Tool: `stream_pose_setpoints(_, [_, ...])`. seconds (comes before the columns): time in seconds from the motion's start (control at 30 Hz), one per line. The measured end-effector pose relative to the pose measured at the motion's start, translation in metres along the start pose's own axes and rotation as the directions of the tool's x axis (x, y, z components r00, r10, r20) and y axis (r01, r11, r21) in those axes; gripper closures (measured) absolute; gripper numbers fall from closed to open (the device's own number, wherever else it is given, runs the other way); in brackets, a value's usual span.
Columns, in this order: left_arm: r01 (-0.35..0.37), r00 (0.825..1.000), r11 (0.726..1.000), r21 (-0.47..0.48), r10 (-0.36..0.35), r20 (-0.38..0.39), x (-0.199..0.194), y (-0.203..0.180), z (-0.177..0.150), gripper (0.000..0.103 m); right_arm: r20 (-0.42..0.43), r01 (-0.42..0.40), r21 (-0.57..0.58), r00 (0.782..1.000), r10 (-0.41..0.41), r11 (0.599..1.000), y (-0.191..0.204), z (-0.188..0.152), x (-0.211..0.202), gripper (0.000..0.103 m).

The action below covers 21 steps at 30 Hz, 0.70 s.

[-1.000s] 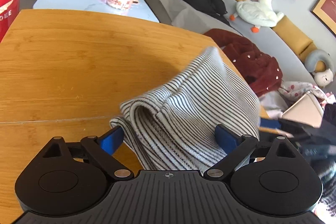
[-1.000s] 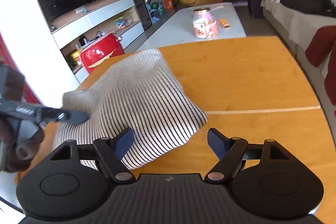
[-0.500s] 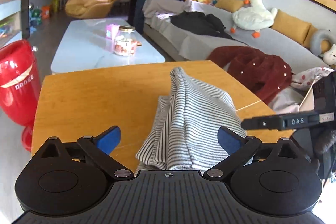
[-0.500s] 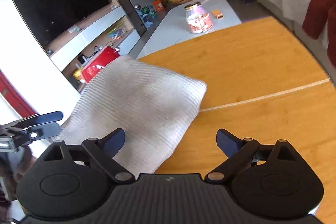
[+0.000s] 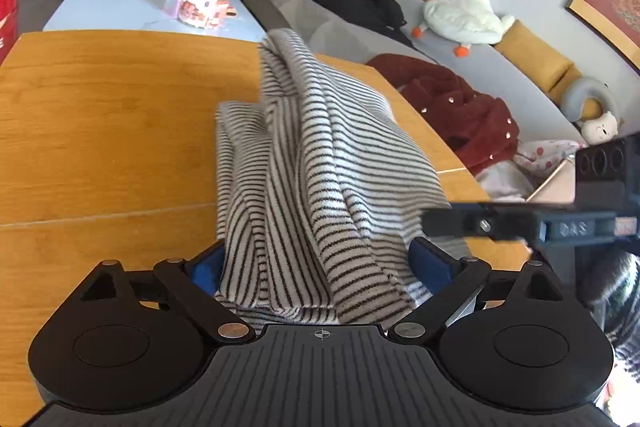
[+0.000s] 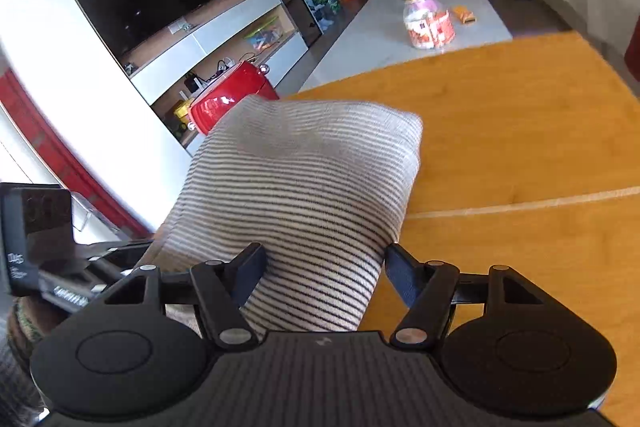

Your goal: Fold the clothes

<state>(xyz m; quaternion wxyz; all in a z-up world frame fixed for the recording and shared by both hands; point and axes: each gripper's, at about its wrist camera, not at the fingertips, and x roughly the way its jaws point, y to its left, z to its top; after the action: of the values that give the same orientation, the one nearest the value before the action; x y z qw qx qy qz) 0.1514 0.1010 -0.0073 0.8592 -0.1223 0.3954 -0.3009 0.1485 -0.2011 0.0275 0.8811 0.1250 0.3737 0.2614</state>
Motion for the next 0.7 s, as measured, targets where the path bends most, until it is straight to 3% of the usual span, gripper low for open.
stream_pose_setpoints(0.1, [0.032, 0.999, 0.999, 0.008, -0.032, -0.002, 0.003, -0.018, -0.010, 0.007, 0.047, 0.090, -0.122, 0.995, -0.084, 0.988, 0.003, 0.016, 0.001, 0.036])
stream_pose_setpoints(0.23, [0.099, 0.995, 0.994, 0.050, -0.098, -0.028, 0.019, -0.051, -0.026, 0.007, 0.106, 0.221, -0.226, 0.974, -0.202, 0.949, 0.010, 0.032, -0.005, 0.034])
stream_pose_setpoints(0.33, [0.130, 0.992, 0.989, 0.075, -0.129, -0.014, 0.010, -0.063, -0.034, 0.007, 0.158, 0.233, -0.279, 0.968, -0.195, 0.931, 0.018, 0.027, -0.028, 0.026])
stream_pose_setpoints(0.43, [0.062, 0.996, 0.997, 0.049, -0.065, 0.061, -0.016, -0.052, -0.034, 0.005, 0.204, 0.205, -0.361, 0.969, -0.137, 0.910, 0.032, 0.012, -0.051, 0.020])
stream_pose_setpoints(0.53, [-0.037, 0.990, 0.999, 0.000, 0.037, 0.139, -0.040, -0.040, -0.031, 0.005, 0.231, 0.189, -0.491, 0.969, -0.083, 0.850, 0.057, -0.016, -0.059, 0.020])
stream_pose_setpoints(0.7, [-0.279, 0.936, 0.958, -0.065, 0.286, 0.207, -0.051, -0.027, -0.024, 0.007, 0.223, 0.217, -0.646, 0.970, -0.091, 0.732, 0.092, -0.055, -0.031, 0.020])
